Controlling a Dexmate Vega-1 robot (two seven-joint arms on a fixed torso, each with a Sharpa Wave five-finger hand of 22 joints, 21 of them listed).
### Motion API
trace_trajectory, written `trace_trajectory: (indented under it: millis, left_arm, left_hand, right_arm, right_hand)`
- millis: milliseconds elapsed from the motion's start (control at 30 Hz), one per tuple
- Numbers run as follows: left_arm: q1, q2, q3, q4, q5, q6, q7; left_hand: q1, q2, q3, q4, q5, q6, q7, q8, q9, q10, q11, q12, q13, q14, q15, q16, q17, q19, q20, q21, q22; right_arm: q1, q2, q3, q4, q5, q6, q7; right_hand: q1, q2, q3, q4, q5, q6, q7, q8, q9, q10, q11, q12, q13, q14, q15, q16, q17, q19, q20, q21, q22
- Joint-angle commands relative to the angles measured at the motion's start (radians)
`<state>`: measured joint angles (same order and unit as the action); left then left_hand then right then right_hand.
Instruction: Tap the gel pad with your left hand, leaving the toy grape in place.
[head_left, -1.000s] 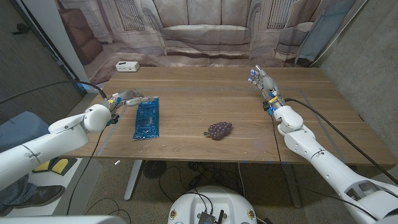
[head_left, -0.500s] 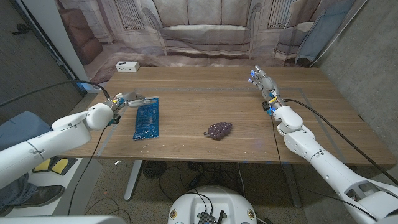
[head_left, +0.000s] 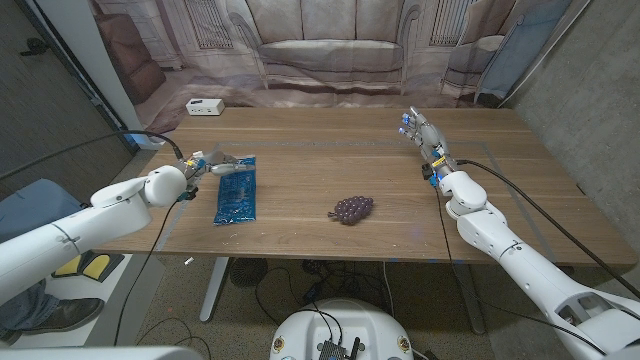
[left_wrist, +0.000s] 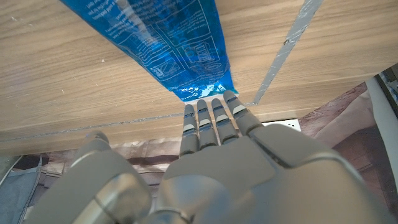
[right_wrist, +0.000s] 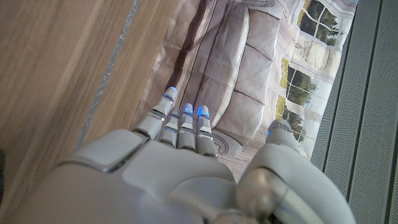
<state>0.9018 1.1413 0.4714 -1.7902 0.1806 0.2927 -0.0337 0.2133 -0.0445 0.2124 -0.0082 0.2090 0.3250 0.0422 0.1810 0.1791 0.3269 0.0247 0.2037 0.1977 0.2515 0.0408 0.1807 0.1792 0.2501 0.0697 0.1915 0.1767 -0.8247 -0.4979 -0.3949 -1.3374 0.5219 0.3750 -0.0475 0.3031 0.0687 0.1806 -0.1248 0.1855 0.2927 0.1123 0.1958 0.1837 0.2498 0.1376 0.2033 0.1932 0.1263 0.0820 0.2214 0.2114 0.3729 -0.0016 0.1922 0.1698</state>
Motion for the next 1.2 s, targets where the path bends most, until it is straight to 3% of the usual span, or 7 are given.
trace_trajectory:
  millis: [33, 133, 233, 300, 600, 767, 1200]
  left_arm:
    - [-0.045, -0.018, 0.039, 0.029, 0.032, 0.0, -0.034]
    - [-0.056, -0.023, 0.044, 0.038, 0.034, -0.003, -0.046]
    - [-0.073, -0.026, 0.049, 0.046, 0.028, -0.005, -0.075]
    - [-0.079, -0.026, 0.052, 0.05, 0.031, -0.01, -0.079]
    - [-0.105, -0.04, 0.067, 0.067, 0.05, -0.017, -0.093]
    - [-0.122, -0.051, 0.08, 0.082, 0.06, -0.024, -0.105]
    - [-0.132, -0.071, 0.097, 0.095, 0.066, -0.018, -0.118]
  left_hand:
    - [-0.007, 0.005, -0.005, 0.001, -0.002, 0.021, -0.004, 0.014, 0.004, 0.005, -0.015, 0.008, 0.004, 0.001, -0.011, 0.007, 0.002, 0.003, -0.012, 0.005, 0.003]
    - [-0.007, 0.006, -0.006, 0.001, -0.002, 0.038, -0.008, 0.019, 0.004, 0.008, -0.035, 0.01, 0.004, -0.008, -0.016, 0.004, 0.002, -0.007, -0.01, 0.002, 0.003]
    - [-0.01, 0.01, -0.011, 0.001, -0.001, 0.05, -0.015, 0.018, 0.004, 0.026, -0.054, 0.016, 0.004, 0.099, -0.024, 0.038, 0.003, -0.009, 0.037, 0.007, 0.005]
    - [-0.01, 0.01, -0.012, 0.0, -0.001, 0.054, -0.012, 0.019, 0.004, 0.03, -0.044, 0.017, 0.004, 0.11, -0.023, 0.039, 0.003, -0.006, 0.041, 0.008, 0.005]
    - [-0.008, 0.012, -0.014, -0.002, -0.001, 0.071, -0.002, 0.022, 0.004, 0.04, -0.032, 0.019, 0.004, 0.11, -0.018, 0.03, 0.003, 0.008, 0.019, 0.013, 0.005]
    - [-0.006, 0.014, -0.014, -0.004, -0.001, 0.084, 0.006, 0.024, 0.004, 0.041, -0.022, 0.018, 0.004, 0.105, -0.019, 0.023, 0.002, 0.035, -0.02, 0.022, 0.004]
    - [-0.004, 0.016, -0.015, -0.006, -0.001, 0.101, 0.008, 0.026, 0.005, 0.044, -0.02, 0.018, 0.003, 0.097, -0.018, 0.017, 0.002, 0.052, -0.023, 0.025, 0.004]
  right_arm:
    - [-0.013, -0.01, 0.006, -0.019, 0.004, -0.015, -0.01]
    - [-0.013, -0.012, 0.005, -0.02, -0.001, -0.016, -0.012]
    - [-0.015, -0.013, 0.006, -0.024, 0.004, -0.022, -0.012]
    - [-0.018, -0.014, 0.007, -0.028, 0.004, -0.024, -0.015]
    - [-0.025, -0.016, 0.009, -0.031, 0.0, -0.019, -0.021]
    - [-0.026, -0.013, 0.012, -0.03, 0.005, -0.018, -0.024]
    - [-0.022, -0.014, 0.014, -0.019, 0.003, -0.008, -0.019]
  right_hand:
    - [0.005, 0.01, -0.001, -0.004, -0.004, 0.002, -0.008, -0.001, 0.002, -0.003, 0.001, -0.001, 0.002, -0.007, -0.001, -0.006, 0.006, -0.003, 0.003, -0.002, 0.003]
    - [0.005, 0.01, -0.001, -0.004, -0.005, 0.003, -0.008, -0.001, 0.002, -0.003, 0.001, -0.001, 0.002, -0.01, -0.003, -0.007, 0.006, -0.007, 0.003, -0.003, 0.004]
    - [0.005, 0.009, -0.001, -0.005, -0.005, 0.004, -0.009, -0.001, 0.002, -0.006, -0.001, -0.002, 0.002, -0.012, -0.005, -0.008, 0.006, -0.009, 0.003, -0.003, 0.004]
    - [0.006, 0.009, -0.001, -0.005, -0.005, 0.003, -0.009, -0.001, 0.002, -0.007, 0.0, -0.003, 0.002, -0.013, -0.006, -0.009, 0.006, -0.011, 0.001, -0.004, 0.004]
    - [0.006, 0.009, -0.001, -0.005, -0.005, 0.004, -0.01, -0.001, 0.002, -0.01, -0.001, -0.004, 0.002, -0.018, -0.006, -0.011, 0.006, -0.014, 0.001, -0.004, 0.004]
    - [0.007, 0.01, -0.001, -0.005, -0.005, 0.005, -0.011, -0.001, 0.002, -0.01, -0.001, -0.004, 0.002, -0.019, -0.006, -0.011, 0.006, -0.016, 0.001, -0.004, 0.004]
    - [0.007, 0.01, -0.002, -0.005, -0.006, 0.004, -0.012, -0.001, 0.002, -0.013, -0.002, -0.005, 0.002, -0.02, -0.005, -0.011, 0.006, -0.018, 0.002, -0.003, 0.004]
